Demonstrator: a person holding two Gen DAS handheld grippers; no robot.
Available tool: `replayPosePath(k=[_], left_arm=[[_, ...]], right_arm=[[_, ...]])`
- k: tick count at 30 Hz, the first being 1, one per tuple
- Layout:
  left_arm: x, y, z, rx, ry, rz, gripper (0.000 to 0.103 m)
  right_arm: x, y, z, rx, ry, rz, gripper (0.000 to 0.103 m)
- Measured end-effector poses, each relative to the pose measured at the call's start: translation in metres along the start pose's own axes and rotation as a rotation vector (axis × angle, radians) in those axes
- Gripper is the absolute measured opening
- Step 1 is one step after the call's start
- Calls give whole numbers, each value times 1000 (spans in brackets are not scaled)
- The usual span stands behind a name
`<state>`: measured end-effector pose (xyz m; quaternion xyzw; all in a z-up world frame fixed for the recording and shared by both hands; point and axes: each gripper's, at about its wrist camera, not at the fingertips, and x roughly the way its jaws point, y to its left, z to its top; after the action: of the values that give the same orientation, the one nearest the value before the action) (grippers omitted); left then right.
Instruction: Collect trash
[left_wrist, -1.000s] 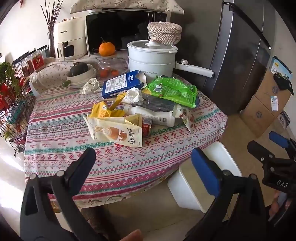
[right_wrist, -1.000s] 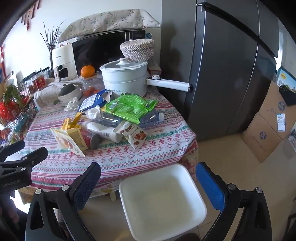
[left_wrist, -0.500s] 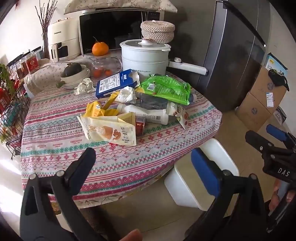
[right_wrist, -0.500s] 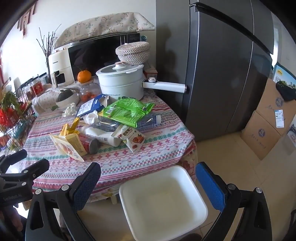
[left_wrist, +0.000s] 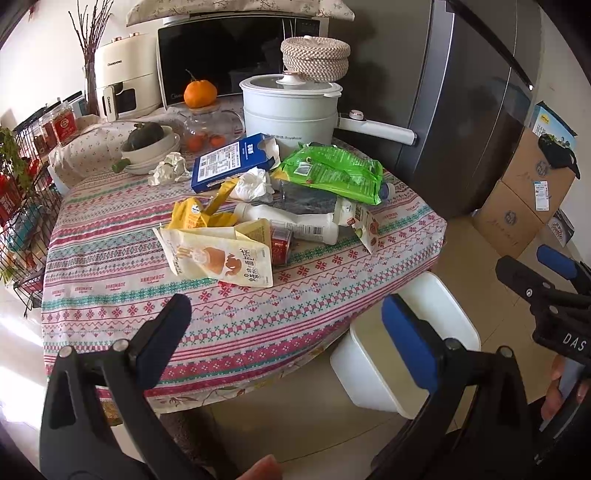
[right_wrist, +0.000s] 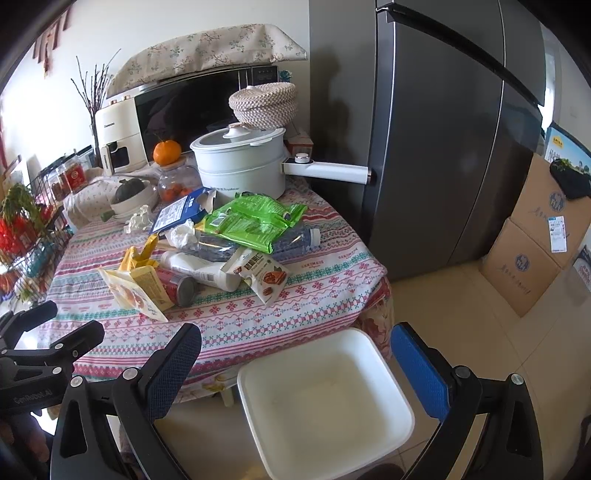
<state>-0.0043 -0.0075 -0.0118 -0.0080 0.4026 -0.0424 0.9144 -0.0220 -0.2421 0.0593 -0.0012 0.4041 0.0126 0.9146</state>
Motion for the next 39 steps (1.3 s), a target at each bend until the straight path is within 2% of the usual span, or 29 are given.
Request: replayPosePath(k=[39], left_arm=[[4, -1, -1, 14, 10, 29, 102]], right_arm=[[0, 4, -1, -6, -2, 0, 103]])
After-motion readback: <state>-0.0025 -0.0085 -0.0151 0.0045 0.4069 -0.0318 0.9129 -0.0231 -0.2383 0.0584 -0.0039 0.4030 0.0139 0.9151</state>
